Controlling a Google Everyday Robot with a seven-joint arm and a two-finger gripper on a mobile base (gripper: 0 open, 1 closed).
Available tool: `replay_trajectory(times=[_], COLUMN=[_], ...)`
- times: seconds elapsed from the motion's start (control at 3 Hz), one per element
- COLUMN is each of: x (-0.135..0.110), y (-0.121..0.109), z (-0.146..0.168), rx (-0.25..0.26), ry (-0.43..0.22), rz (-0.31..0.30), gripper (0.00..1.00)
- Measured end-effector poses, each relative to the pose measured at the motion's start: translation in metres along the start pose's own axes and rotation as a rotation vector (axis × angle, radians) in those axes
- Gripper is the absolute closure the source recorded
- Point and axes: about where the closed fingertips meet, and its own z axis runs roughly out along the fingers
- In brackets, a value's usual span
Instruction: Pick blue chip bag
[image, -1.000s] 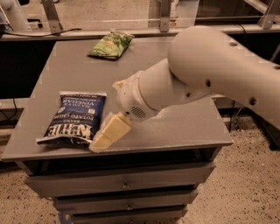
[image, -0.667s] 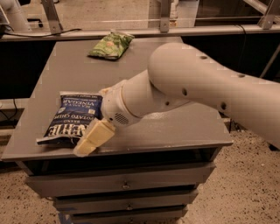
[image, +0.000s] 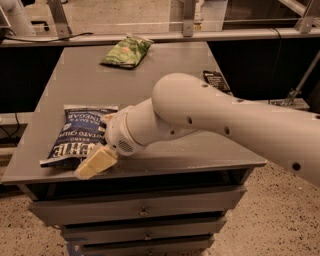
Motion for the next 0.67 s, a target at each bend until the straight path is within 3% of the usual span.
replay_trajectory(times=[0.67], x=[0.0025], y=[-0.0115], z=[0.0042], rx=[0.013], ry=[0.001], rz=[0.018], gripper=[0.64])
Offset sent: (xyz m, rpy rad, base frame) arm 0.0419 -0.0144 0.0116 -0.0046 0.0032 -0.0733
